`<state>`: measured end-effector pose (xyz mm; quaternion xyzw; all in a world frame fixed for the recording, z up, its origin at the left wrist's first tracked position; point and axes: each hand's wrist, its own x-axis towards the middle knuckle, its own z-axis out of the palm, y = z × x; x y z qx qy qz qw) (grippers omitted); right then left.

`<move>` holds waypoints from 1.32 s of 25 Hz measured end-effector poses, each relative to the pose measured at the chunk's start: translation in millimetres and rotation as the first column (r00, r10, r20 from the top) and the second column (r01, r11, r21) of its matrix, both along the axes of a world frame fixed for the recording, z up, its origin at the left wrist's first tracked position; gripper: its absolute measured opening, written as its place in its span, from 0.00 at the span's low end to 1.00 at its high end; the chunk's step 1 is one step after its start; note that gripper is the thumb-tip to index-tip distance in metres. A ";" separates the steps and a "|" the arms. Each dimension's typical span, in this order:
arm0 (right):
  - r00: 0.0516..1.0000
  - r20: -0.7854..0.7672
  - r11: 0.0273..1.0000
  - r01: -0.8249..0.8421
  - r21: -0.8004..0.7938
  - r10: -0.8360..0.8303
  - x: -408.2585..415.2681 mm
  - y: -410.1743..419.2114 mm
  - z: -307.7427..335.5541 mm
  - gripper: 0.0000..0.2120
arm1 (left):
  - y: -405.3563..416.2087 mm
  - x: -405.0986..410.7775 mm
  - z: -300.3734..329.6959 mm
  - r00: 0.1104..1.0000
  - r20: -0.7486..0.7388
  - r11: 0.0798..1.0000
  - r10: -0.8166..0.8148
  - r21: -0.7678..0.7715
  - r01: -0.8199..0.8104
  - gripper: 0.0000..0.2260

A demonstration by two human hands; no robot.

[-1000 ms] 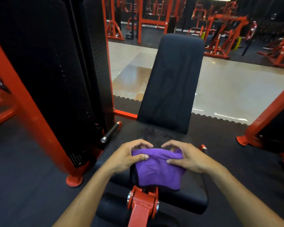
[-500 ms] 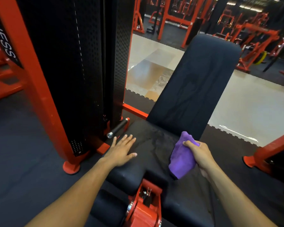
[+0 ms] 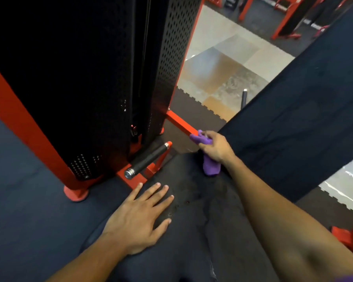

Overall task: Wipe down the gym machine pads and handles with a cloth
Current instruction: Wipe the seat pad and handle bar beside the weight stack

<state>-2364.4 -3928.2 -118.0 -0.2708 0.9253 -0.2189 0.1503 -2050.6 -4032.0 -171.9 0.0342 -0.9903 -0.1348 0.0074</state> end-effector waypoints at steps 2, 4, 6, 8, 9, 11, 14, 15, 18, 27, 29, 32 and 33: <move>0.980 0.130 0.963 -0.176 0.202 0.152 -16.1 -44.7 -38.2 0.14 | -0.1 0.3 -1.8 1.000 0.018 1.000 -0.020 0.010 0.020 0.27; 0.931 0.252 0.869 -0.343 0.358 0.263 -20.9 -73.1 -68.5 0.13 | 0.3 0.1 -2.0 1.000 0.002 1.000 -0.010 0.012 0.010 0.27; 0.911 0.293 0.798 -0.398 0.453 0.289 -24.3 -86.9 -77.3 0.15 | -1.3 -3.1 -6.0 1.000 -0.007 1.000 -0.011 0.003 0.011 0.27; 0.926 0.322 0.746 -0.354 0.564 0.196 -25.1 -95.5 -71.2 0.23 | -2.0 -3.0 -4.5 1.000 -0.006 1.000 -0.006 -0.006 0.006 0.27; 0.934 0.324 0.718 -0.331 0.612 0.154 -23.5 -98.8 -67.8 0.26 | -1.2 -2.2 -3.9 1.000 -0.010 1.000 -0.001 0.001 0.001 0.27; 0.936 0.312 0.703 -0.332 0.629 0.164 -16.3 -105.5 -59.6 0.26 | 0.4 -1.7 -4.4 1.000 -0.011 1.000 0.004 0.009 -0.003 0.26; 0.935 0.214 0.764 -0.354 0.540 0.283 -0.1 -95.1 -57.9 0.24 | 0.2 -3.0 -5.8 1.000 -0.011 1.000 0.017 0.018 -0.017 0.26; 0.937 0.198 0.808 -0.348 0.475 0.287 2.4 -88.6 -58.1 0.24 | -0.5 -3.3 -5.1 1.000 -0.010 1.000 0.017 0.015 -0.017 0.26; 0.959 0.231 0.963 -0.208 0.170 0.166 -9.0 -79.3 -44.1 0.20 | 0.7 -3.2 -5.7 0.999 -0.033 1.000 0.002 -0.006 -0.002 0.26; 0.966 0.086 0.863 -0.257 0.436 0.244 15.9 -94.2 -57.6 0.24 | -0.5 -2.6 -8.9 1.000 -0.008 1.000 0.018 0.000 -0.018 0.26; 0.973 0.119 0.923 -0.228 0.311 0.200 16.1 -92.6 -45.2 0.21 | 0.7 -2.1 -9.8 1.000 -0.015 1.000 0.015 0.006 -0.015 0.26; 0.984 0.176 1.000 -0.022 -0.017 0.025 4.7 -74.9 -22.1 0.18 | 0.2 -3.2 -8.1 1.000 0.007 1.000 0.021 0.016 -0.021 0.26; 0.985 0.168 0.994 0.044 -0.097 -0.028 6.5 -67.8 -13.1 0.18 | -0.5 -3.0 -7.2 1.000 0.019 1.000 0.020 0.016 -0.020 0.26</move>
